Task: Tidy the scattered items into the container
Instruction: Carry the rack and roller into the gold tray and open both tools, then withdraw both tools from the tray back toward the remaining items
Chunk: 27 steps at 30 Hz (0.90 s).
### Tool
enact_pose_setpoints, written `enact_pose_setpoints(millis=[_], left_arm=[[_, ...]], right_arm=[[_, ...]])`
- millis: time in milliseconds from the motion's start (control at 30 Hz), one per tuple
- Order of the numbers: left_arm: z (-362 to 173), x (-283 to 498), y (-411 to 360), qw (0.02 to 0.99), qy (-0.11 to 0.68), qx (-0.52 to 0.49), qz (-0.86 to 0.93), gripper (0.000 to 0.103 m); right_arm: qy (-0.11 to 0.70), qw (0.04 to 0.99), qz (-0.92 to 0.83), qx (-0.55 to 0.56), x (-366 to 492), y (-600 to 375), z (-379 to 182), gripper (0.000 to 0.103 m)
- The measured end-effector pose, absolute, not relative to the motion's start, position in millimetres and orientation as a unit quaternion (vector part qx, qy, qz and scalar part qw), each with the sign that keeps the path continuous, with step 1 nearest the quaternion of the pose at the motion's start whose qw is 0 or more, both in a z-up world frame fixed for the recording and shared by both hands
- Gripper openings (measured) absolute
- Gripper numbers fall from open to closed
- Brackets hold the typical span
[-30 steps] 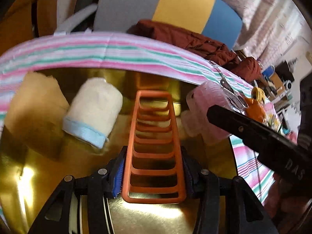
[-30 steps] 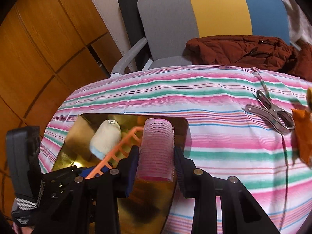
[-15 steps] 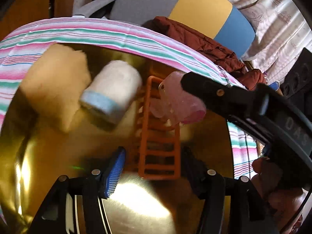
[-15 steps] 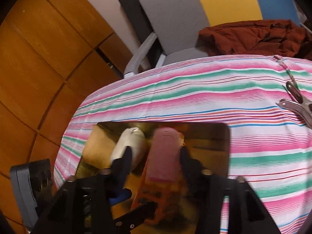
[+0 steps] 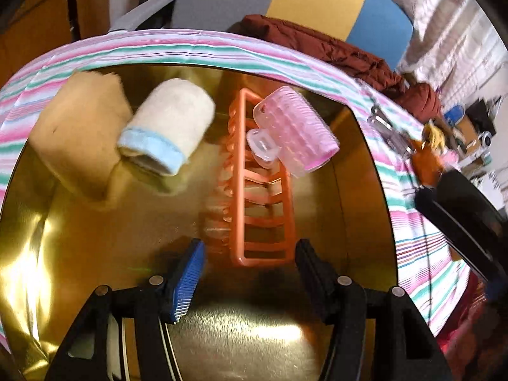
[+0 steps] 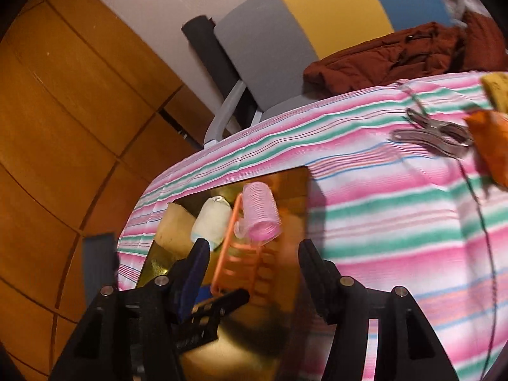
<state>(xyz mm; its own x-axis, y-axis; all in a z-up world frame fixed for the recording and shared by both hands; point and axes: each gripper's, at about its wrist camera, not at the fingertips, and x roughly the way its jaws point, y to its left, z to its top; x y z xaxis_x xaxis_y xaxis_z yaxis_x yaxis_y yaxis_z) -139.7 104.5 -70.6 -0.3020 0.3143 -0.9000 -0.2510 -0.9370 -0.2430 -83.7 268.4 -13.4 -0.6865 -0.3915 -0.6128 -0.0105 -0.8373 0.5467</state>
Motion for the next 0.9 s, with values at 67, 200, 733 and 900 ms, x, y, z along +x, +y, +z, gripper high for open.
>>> enact_pose_setpoints(millis=[67,200,733,900], left_arm=[[-71,-145,108,0.165,-0.018,-0.561,0.811,0.059],[-65,-150,105,0.157,-0.037,-0.560,0.813,0.059],[-60,-135,56,0.084,-0.116,-0.550,0.823,0.059],[-47,-126,54,0.037,-0.081,-0.514,0.853,0.059]], right_arm=[[-0.268,0.102,-0.881,0.376,-72,277,-12,0.060],[-0.283,0.091,-0.882,0.366,-50,299,-11,0.060],[-0.330,-0.005,-0.885,0.328,45,394,-24,0.063],[-0.323,-0.027,-0.891,0.318,71,416,-23,0.063]])
